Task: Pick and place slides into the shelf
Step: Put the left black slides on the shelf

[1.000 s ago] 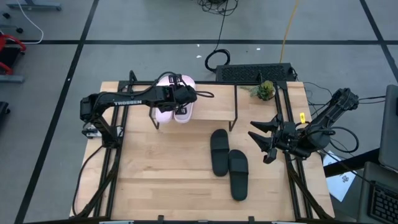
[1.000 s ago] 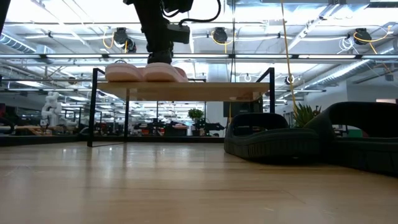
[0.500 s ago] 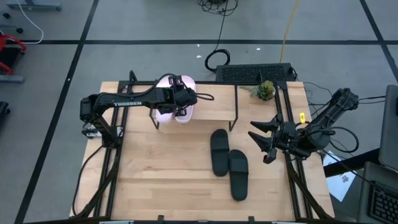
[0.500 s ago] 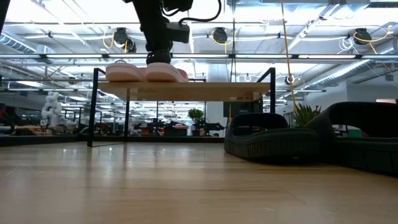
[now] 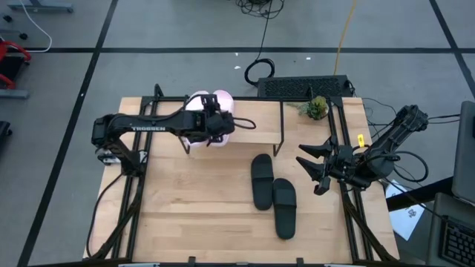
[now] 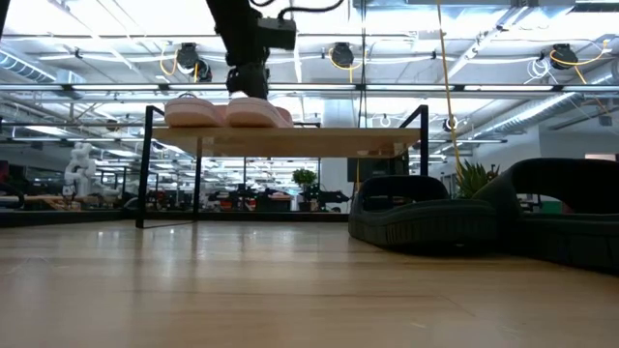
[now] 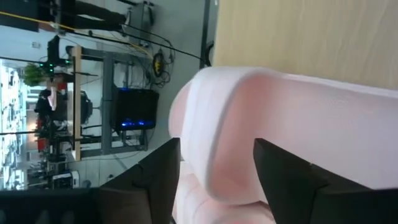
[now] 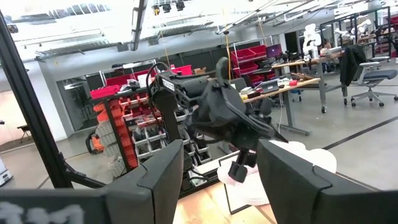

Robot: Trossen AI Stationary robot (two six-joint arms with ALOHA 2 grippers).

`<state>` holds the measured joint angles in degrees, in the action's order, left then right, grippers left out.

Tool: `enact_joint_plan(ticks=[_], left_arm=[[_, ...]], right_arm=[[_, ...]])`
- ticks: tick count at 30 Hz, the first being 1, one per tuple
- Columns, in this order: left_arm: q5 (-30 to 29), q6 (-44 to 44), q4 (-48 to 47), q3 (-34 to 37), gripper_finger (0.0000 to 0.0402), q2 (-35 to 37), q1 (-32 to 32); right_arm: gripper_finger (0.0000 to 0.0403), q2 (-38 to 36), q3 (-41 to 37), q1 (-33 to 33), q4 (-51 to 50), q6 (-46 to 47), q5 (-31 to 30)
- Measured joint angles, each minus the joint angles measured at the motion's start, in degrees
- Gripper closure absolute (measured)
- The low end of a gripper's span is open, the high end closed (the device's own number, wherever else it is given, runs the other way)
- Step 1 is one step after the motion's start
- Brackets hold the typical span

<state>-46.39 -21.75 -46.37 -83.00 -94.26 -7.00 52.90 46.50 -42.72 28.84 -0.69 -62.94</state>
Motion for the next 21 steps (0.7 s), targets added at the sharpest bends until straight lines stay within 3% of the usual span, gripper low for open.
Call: enact_joint_plan(ticks=[7,13,18,21], left_arm=[[0.0,4.9,-0.2,0.0,0.0189,5.9,4.8],[0.3,14.0,-1.7,-1.6,0.019,13.5,15.6],[1.4,26.8,-1.8,-6.9,0.019,17.8,26.8],[1.3,32.1,-2.3,-9.1,0.019,19.3,31.9]], right_arm=[[0.0209,0.0,0.0,0.0,0.0,0.0,0.1],[0.0209,0.0,0.0,0.0,0.0,0.0,0.4],[0.0209,3.3,0.0,2.4,0.0,2.4,10.7],[0.0209,7.8,0.0,4.2,-5.1,4.1,13.9]])
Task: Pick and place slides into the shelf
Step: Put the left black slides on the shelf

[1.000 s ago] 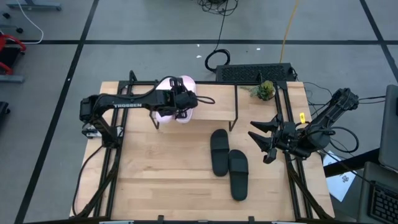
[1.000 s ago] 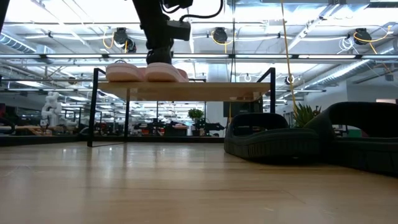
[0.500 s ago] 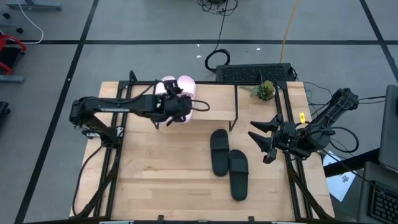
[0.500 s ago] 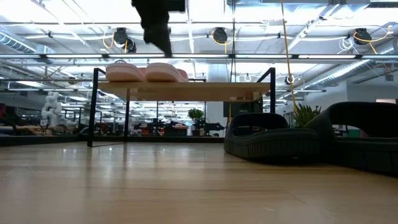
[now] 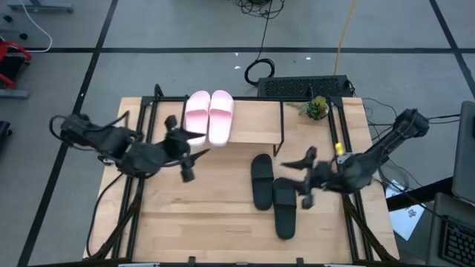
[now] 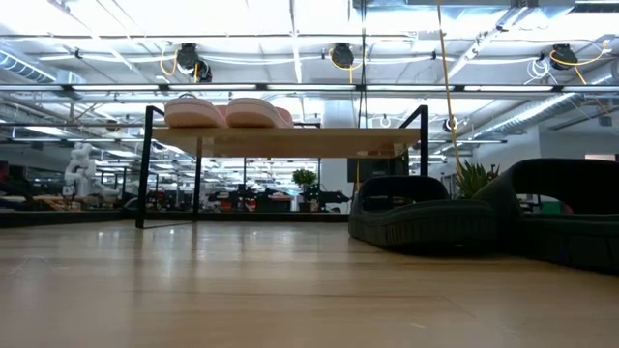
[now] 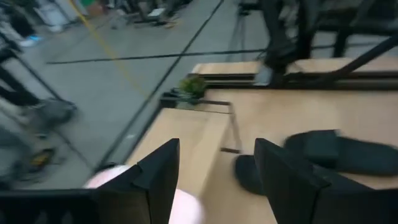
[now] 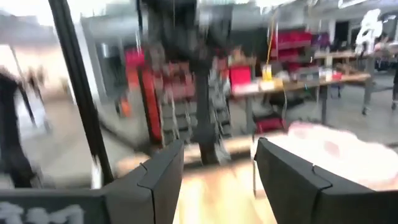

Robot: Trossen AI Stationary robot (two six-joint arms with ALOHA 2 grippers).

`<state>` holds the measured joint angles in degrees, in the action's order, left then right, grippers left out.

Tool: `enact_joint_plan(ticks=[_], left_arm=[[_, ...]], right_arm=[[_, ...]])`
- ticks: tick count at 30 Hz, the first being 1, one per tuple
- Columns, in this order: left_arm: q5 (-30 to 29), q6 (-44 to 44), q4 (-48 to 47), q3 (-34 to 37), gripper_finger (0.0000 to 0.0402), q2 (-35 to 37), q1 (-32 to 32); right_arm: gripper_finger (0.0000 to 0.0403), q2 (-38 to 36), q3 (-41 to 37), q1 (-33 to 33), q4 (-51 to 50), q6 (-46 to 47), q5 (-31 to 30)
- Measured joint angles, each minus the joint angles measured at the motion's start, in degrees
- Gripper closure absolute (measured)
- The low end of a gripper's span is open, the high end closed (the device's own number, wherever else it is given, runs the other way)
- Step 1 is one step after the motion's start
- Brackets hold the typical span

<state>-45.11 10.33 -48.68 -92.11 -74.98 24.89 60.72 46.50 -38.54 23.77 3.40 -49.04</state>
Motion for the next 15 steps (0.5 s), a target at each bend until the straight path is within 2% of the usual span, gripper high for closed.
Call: enact_joint_plan(ticks=[3,5,9,15], left_arm=[[-0.1,5.9,-0.3,-0.5,0.019,1.2,3.7],[0.1,10.4,-1.2,-0.5,0.019,1.9,5.8],[0.1,17.0,-2.8,-0.5,0.019,2.1,8.5],[0.1,21.9,-5.6,-0.5,0.019,0.8,9.3]], right_arm=[[0.0209,2.9,0.0,0.9,-10.1,5.4,0.6],[0.0209,4.1,0.0,1.5,-16.7,10.1,3.4],[0.0209,5.7,0.0,3.3,-25.8,16.5,13.5],[0.0209,8.3,0.0,7.3,-36.5,18.4,27.4]])
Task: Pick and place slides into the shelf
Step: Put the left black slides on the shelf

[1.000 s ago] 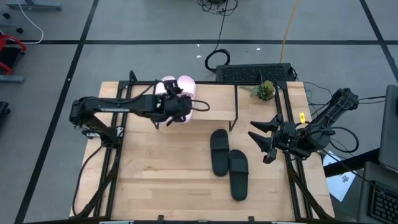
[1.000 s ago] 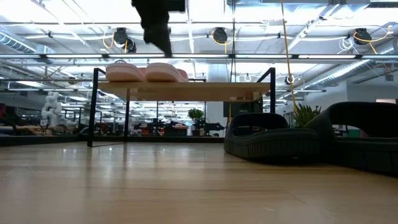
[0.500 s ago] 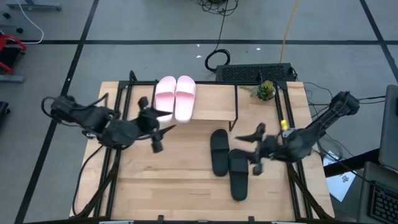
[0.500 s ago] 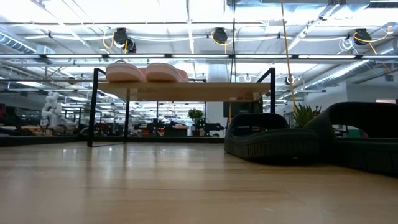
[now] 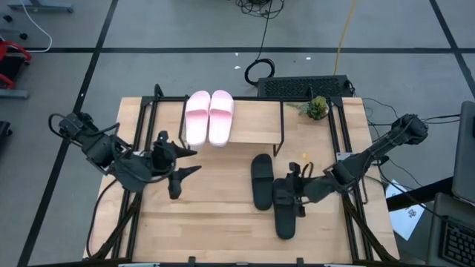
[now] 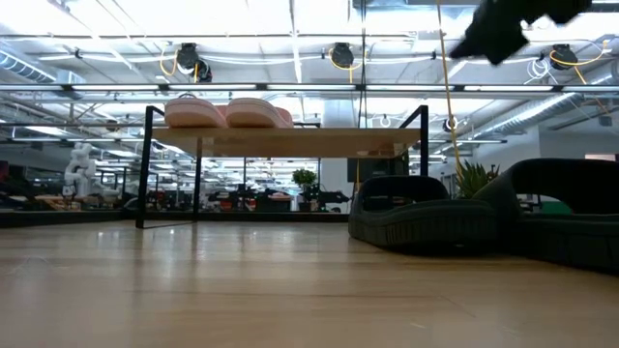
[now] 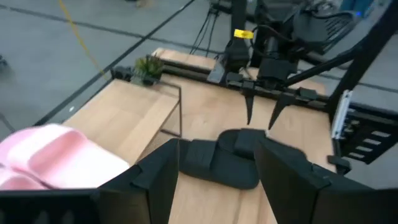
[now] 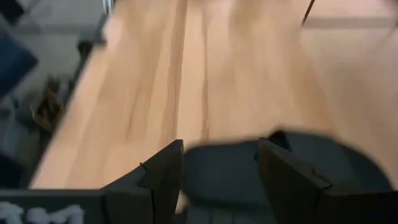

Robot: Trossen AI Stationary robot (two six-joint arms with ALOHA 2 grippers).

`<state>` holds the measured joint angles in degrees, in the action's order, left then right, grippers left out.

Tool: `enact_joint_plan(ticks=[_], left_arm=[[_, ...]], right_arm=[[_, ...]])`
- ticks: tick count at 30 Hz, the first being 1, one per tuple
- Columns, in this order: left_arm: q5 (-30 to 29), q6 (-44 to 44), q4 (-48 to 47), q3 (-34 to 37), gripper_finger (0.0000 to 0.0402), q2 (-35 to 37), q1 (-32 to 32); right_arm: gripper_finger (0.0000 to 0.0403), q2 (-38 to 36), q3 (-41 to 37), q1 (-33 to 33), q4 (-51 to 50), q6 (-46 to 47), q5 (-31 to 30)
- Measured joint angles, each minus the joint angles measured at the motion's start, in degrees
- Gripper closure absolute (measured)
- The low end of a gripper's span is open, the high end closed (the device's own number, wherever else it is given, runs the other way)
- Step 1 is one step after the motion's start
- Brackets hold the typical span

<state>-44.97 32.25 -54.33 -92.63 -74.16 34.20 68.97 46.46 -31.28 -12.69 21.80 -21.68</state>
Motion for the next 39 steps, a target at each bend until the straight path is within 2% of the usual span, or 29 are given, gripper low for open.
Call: enact_joint_plan(ticks=[2,6,12,19,39], left_arm=[[0.0,1.1,-0.6,0.0,0.019,-0.5,-0.2],[0.0,1.6,-1.6,0.0,0.019,-1.4,-0.4],[0.0,1.7,-2.4,0.0,0.019,-1.6,-1.2],[0.0,1.5,-3.1,0.0,0.019,-1.6,-2.3],[0.1,1.4,-9.2,0.0,0.019,-1.6,-3.1]], right_arm=[[0.0209,0.9,0.0,1.6,-3.4,-0.3,2.3],[0.0209,2.8,0.0,4.9,-6.0,-1.8,2.5],[0.0209,7.7,0.1,8.7,-6.9,-3.0,5.5],[0.0209,13.2,0.1,11.6,-6.9,-1.5,5.5],[0.0209,14.7,0.1,18.7,-6.9,-1.4,5.4]])
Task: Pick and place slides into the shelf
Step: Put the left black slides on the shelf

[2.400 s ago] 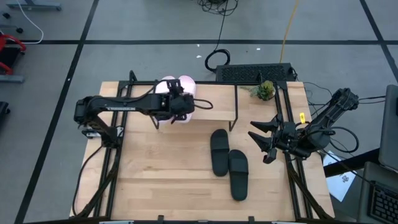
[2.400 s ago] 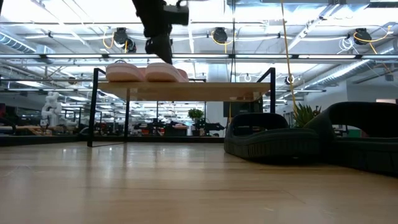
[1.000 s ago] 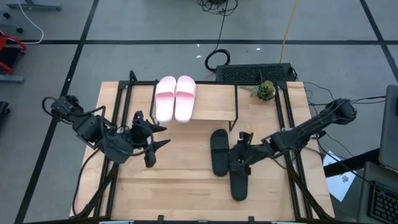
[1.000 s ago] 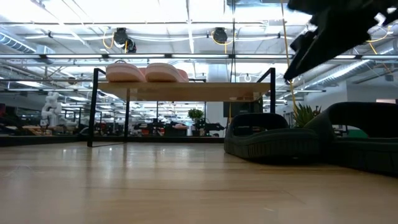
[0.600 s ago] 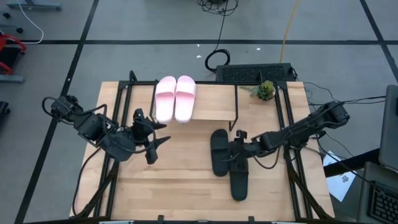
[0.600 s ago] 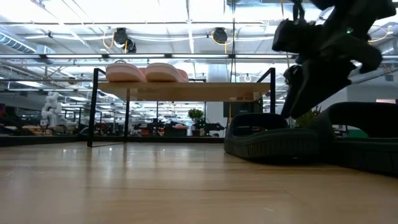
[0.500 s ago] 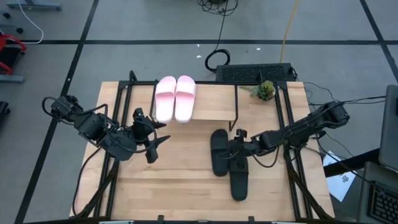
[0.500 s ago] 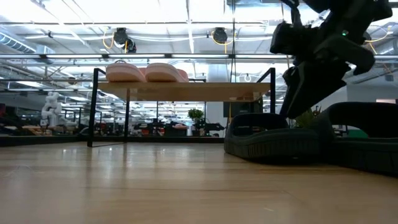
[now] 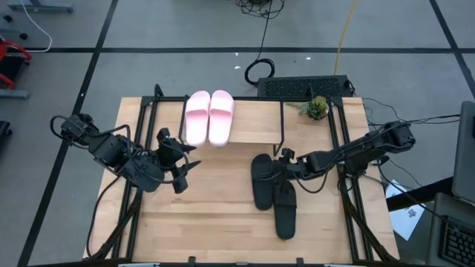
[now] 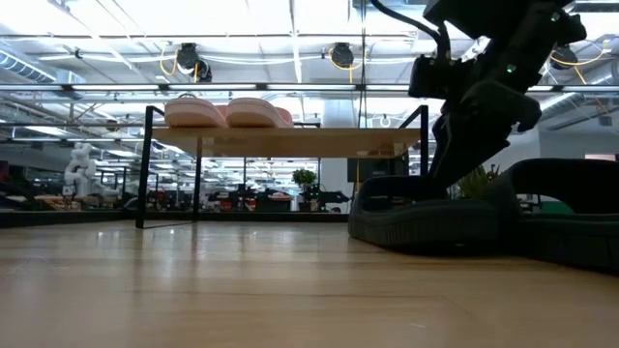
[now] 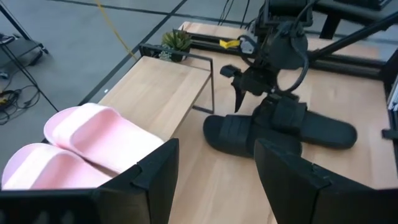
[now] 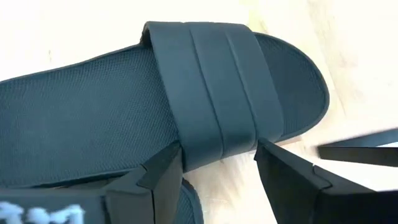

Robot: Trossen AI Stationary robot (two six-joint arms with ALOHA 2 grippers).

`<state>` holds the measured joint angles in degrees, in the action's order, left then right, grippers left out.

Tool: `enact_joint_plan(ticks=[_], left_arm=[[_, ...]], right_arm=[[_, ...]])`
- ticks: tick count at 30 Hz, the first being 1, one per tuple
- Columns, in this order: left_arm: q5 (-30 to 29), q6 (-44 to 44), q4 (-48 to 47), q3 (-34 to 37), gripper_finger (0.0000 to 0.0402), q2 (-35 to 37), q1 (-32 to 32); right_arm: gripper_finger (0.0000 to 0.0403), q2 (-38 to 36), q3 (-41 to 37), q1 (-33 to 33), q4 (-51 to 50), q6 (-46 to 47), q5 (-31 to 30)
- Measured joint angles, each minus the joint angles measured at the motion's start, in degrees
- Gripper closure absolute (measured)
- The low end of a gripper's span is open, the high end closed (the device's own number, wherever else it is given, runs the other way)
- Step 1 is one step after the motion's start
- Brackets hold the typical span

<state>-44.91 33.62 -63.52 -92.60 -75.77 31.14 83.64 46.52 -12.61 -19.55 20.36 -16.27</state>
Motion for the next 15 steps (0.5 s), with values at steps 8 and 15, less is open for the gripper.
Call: enact_joint_plan(ticks=[8,15], left_arm=[[0.0,0.0,-1.0,0.0,0.019,0.0,0.0],[0.0,-0.3,-1.0,0.0,0.019,0.0,0.0]], right_arm=[[0.0209,0.0,0.0,0.6,2.3,0.4,-0.1],[0.0209,0.0,0.0,0.5,2.2,2.0,0.0]])
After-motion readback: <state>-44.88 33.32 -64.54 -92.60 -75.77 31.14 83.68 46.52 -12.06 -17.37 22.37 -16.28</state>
